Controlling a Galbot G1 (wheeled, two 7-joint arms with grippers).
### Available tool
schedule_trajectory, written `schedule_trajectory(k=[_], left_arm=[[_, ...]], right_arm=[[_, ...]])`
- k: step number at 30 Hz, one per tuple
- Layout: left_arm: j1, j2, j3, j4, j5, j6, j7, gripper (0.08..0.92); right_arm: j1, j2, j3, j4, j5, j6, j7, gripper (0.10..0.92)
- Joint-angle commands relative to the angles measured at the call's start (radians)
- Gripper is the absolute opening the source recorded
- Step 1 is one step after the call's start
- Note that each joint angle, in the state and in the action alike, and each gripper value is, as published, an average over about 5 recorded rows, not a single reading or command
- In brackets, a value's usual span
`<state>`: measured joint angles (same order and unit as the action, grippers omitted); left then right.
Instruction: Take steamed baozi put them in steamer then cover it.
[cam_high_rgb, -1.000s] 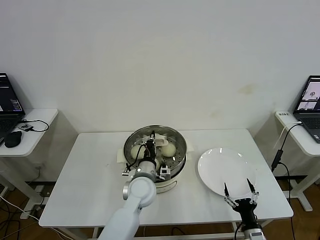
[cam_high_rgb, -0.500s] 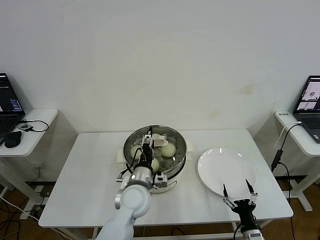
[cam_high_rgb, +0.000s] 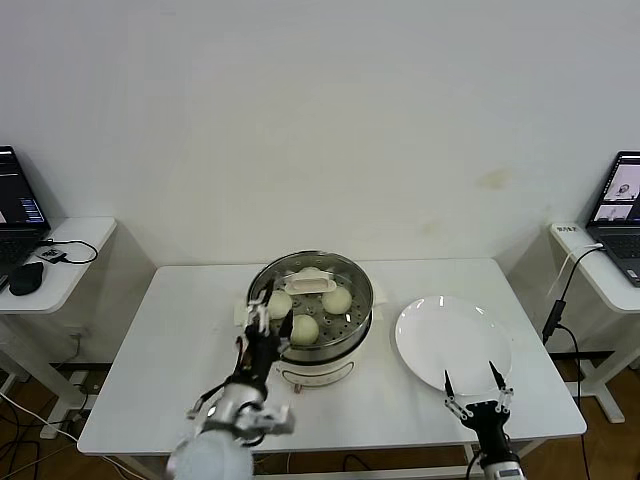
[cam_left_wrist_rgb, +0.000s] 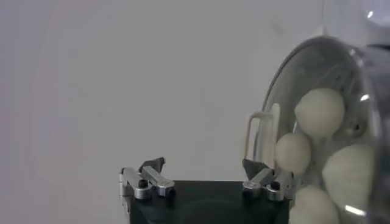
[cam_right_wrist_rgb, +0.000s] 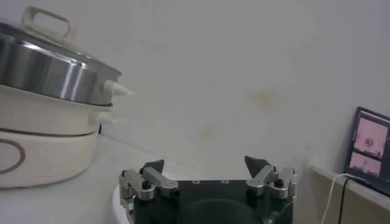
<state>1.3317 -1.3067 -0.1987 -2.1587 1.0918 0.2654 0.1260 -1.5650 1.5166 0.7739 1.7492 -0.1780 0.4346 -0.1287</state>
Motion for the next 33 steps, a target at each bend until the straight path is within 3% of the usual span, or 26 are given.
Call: schedule_trajectory(k=[1,8,15,33], left_arm=[[0.366,0.061,-0.338,-0.028,-1.095,-0.382,-0.294,0.823],[0.435,0.046,-0.376,0.035,-1.336,-0.404,-0.320,0.823],[0.454,0.032,-0.412,0.102,-1.396,-0.484,-0.297,0.823],[0.504,0.023,-0.392,0.117,-1.395,-0.451,-0.232,0.823]], right_arm=[[-0.020,-0.017,-0.013,0.025,0.013,-0.009,-0.005,0.823],[-0.098,-0.086,-0.042,0.091,0.120,-0.066,-0.033,0.823],[-0.188,-0.152,-0.074,0.169,0.191,-0.180,-0.060,0.823],[-0.247,-0.148,-0.137,0.281,0.208,-0.307,-0.058,0.823]])
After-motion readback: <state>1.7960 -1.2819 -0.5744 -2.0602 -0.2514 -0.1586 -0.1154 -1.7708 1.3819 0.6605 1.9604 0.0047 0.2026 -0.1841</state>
